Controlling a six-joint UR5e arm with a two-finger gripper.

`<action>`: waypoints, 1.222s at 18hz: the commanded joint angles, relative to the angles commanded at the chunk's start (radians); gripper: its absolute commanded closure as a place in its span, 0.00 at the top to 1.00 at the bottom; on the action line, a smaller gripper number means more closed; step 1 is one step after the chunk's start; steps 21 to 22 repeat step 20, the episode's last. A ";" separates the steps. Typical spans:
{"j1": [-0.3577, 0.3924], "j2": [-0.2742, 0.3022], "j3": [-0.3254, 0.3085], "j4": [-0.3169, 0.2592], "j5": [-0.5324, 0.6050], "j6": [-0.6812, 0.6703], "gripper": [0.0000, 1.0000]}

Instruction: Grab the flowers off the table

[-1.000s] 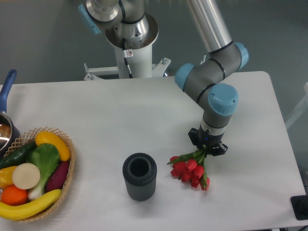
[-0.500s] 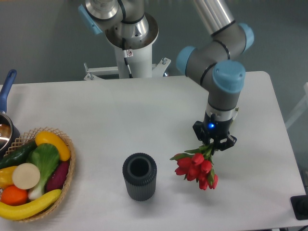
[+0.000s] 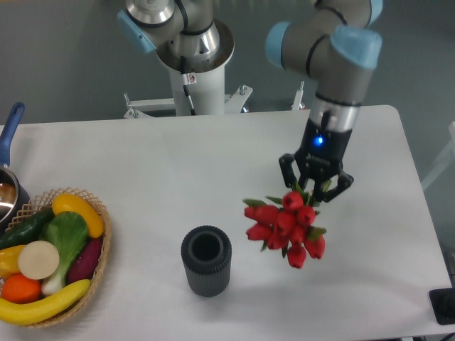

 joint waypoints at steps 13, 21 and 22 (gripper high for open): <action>0.057 0.008 -0.025 0.000 -0.218 -0.026 0.28; 0.066 0.014 -0.031 0.002 -0.218 -0.026 0.28; 0.066 0.014 -0.031 0.002 -0.218 -0.026 0.28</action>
